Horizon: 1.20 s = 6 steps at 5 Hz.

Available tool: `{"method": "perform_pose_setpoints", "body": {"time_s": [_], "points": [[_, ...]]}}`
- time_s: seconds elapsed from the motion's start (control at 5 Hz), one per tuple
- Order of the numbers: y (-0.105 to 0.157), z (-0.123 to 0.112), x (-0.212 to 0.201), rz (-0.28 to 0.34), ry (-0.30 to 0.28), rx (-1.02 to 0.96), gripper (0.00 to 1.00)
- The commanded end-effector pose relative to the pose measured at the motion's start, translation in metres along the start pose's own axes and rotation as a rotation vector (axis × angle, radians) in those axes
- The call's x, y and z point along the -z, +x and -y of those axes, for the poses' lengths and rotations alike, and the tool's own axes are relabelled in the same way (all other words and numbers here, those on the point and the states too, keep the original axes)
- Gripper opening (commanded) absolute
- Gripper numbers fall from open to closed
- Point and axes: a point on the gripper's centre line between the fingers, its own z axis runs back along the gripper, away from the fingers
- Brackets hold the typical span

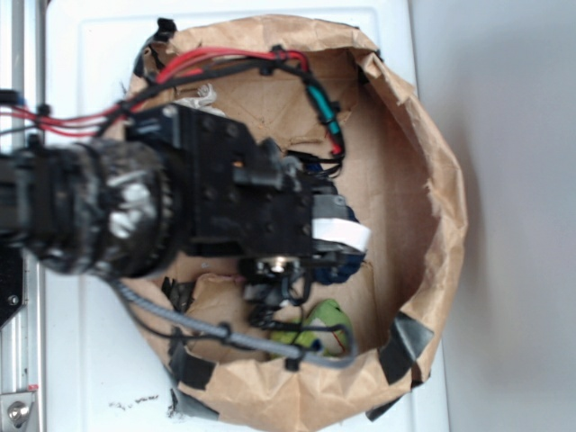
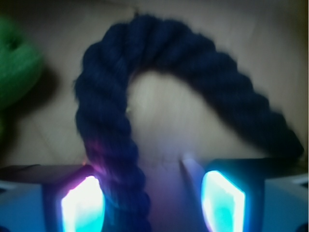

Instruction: Grab the blue rope.

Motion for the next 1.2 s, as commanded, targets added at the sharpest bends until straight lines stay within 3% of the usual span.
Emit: {"method": "perform_pose_setpoints", "body": {"time_s": [0.0,1.0], "points": [[0.008,0.007,-0.01,0.028,0.031,-0.012,0.0],[0.007,-0.026,-0.099,0.019,-0.138,-0.107,0.0]]}}
